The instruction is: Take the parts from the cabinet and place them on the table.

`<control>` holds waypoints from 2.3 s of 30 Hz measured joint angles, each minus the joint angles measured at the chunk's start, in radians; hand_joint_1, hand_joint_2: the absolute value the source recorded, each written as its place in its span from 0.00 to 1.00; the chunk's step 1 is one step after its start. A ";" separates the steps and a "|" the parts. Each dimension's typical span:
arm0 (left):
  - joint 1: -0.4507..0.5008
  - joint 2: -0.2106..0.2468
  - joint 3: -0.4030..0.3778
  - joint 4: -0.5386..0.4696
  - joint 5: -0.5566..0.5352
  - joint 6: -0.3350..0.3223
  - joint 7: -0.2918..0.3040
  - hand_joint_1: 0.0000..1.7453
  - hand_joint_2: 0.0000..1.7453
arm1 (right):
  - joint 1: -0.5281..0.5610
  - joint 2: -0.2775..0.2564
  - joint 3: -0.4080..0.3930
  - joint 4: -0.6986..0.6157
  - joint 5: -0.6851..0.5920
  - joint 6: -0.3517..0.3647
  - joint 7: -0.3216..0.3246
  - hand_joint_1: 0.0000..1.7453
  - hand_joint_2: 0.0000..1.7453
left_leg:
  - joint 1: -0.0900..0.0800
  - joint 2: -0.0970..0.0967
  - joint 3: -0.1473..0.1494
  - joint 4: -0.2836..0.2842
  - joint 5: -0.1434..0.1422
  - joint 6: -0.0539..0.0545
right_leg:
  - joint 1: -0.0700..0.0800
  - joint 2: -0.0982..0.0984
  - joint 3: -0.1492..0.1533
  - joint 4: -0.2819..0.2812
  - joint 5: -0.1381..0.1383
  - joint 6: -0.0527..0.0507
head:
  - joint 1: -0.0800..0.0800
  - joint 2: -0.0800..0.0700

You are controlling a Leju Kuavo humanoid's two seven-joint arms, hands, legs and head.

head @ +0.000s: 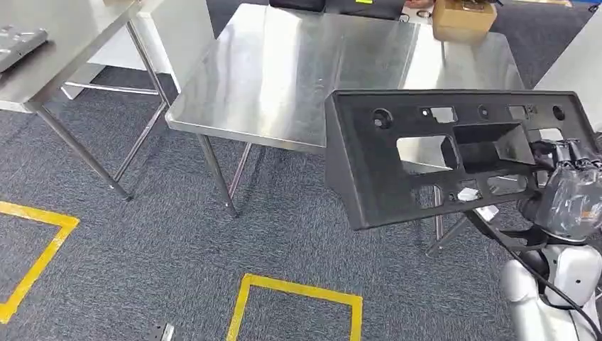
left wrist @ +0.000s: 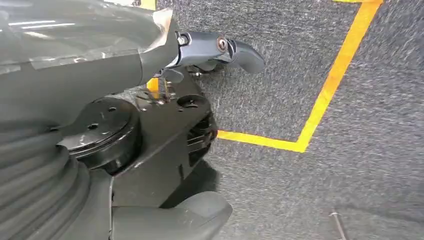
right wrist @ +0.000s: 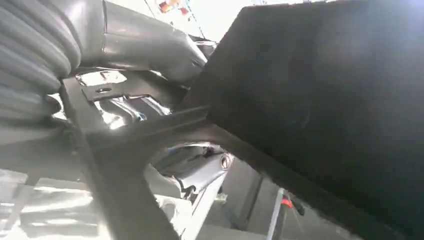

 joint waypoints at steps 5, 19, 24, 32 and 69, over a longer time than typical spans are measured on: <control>0.002 -0.004 -0.004 0.001 -0.003 -0.001 0.002 0.00 1.00 | 0.016 0.000 -0.005 0.001 0.021 -0.001 0.000 1.00 1.00 | -0.003 -0.003 0.066 0.010 -0.058 -0.024 | -0.015 -0.020 0.039 -0.290 0.218 0.068 | 0.003 0.000; 0.001 -0.002 -0.009 0.001 -0.013 0.000 0.003 0.00 1.00 | 0.049 0.003 -0.019 -0.026 0.058 -0.005 0.006 1.00 1.00 | 0.017 0.016 -0.119 0.107 -0.010 -0.063 | -0.014 -0.009 0.188 -0.299 0.110 -0.027 | -0.005 0.000; -0.002 -0.002 -0.013 0.002 -0.018 0.003 0.016 0.00 1.00 | 0.071 0.007 -0.028 -0.051 0.082 -0.004 0.017 1.00 1.00 | 0.004 0.012 -0.078 0.022 0.031 -0.028 | 0.002 -0.006 0.226 -0.299 0.104 0.012 | -0.003 0.000; -0.001 -0.001 -0.014 0.002 -0.018 0.003 0.024 0.00 1.00 | 0.118 0.003 -0.053 -0.072 0.078 -0.005 0.018 1.00 1.00 | -0.003 0.003 0.000 0.016 -0.009 0.003 | 0.000 -0.009 -0.002 -0.027 -0.016 0.017 | -0.003 0.000; -0.025 0.002 -0.083 0.000 -0.092 0.091 -0.177 0.00 1.00 | 0.026 0.014 -0.071 0.222 0.173 0.075 0.108 1.00 1.00 | 0.005 0.009 -0.048 0.037 0.004 -0.037 | -0.006 -0.018 0.164 -0.332 0.133 0.000 | -0.009 0.000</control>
